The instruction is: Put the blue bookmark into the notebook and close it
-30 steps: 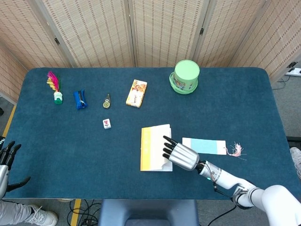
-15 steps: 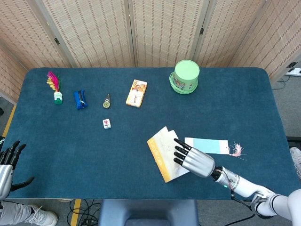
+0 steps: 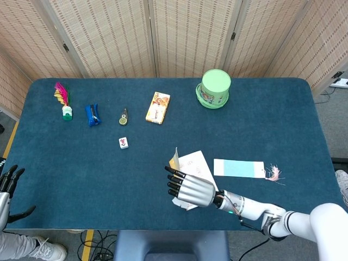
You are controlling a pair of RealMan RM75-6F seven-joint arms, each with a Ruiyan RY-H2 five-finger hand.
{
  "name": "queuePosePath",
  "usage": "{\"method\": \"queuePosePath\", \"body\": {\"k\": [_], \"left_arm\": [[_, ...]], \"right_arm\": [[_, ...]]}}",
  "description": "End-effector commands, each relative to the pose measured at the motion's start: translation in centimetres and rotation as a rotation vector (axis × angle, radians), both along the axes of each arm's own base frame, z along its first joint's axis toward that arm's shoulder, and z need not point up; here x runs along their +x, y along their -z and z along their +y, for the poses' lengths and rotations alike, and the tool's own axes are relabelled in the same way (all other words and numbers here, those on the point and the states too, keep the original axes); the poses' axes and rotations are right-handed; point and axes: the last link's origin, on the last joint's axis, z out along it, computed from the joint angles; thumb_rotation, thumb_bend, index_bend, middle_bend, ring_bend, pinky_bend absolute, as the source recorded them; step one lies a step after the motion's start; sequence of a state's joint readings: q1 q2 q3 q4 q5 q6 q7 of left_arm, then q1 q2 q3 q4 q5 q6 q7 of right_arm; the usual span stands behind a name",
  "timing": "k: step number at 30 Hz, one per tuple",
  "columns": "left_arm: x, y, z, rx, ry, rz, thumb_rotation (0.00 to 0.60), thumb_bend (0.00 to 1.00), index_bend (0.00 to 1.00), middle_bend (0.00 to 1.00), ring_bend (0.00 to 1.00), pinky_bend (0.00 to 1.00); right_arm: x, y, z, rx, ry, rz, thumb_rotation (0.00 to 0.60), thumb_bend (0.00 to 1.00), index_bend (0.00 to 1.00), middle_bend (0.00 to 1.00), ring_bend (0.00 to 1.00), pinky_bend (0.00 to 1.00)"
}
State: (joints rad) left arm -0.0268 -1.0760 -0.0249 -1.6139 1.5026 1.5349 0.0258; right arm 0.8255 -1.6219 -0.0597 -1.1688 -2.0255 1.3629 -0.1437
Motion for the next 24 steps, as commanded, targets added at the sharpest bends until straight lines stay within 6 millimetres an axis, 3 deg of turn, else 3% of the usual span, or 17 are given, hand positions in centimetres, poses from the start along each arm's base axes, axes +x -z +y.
{"method": "queuePosePath", "body": {"k": [1, 9, 17, 24], "left_arm": [[-0.2, -0.1, -0.1, 0.003, -0.003, 0.0, 0.6, 0.11, 0.11, 0.06, 0.13, 0.18], [-0.4, -0.3, -0.2, 0.004, -0.006, 0.003, 0.6, 0.11, 0.11, 0.06, 0.13, 0.18], [-0.5, -0.2, -0.4, 0.004, -0.01, 0.003, 0.6, 0.11, 0.11, 0.06, 0.13, 0.18], [-0.5, -0.3, -0.4, 0.006, -0.01, 0.006, 0.6, 0.11, 0.11, 0.06, 0.13, 0.18]], "right_arm": [[1.6, 1.7, -0.5, 0.025, -0.006, 0.005, 0.6, 0.51, 0.73, 0.5, 0.33, 0.17], [4.6, 4.3, -1.2, 0.042, -0.023, 0.003, 0.6, 0.51, 0.73, 0.49, 0.33, 0.17], [6.1, 5.5, -3.6, 0.003, 0.006, 0.048, 0.6, 0.51, 0.72, 0.49, 0.33, 0.17], [8.2, 6.7, -4.2, 0.006, -0.017, 0.04, 0.6, 0.5, 0.73, 0.49, 0.33, 0.17]]}}
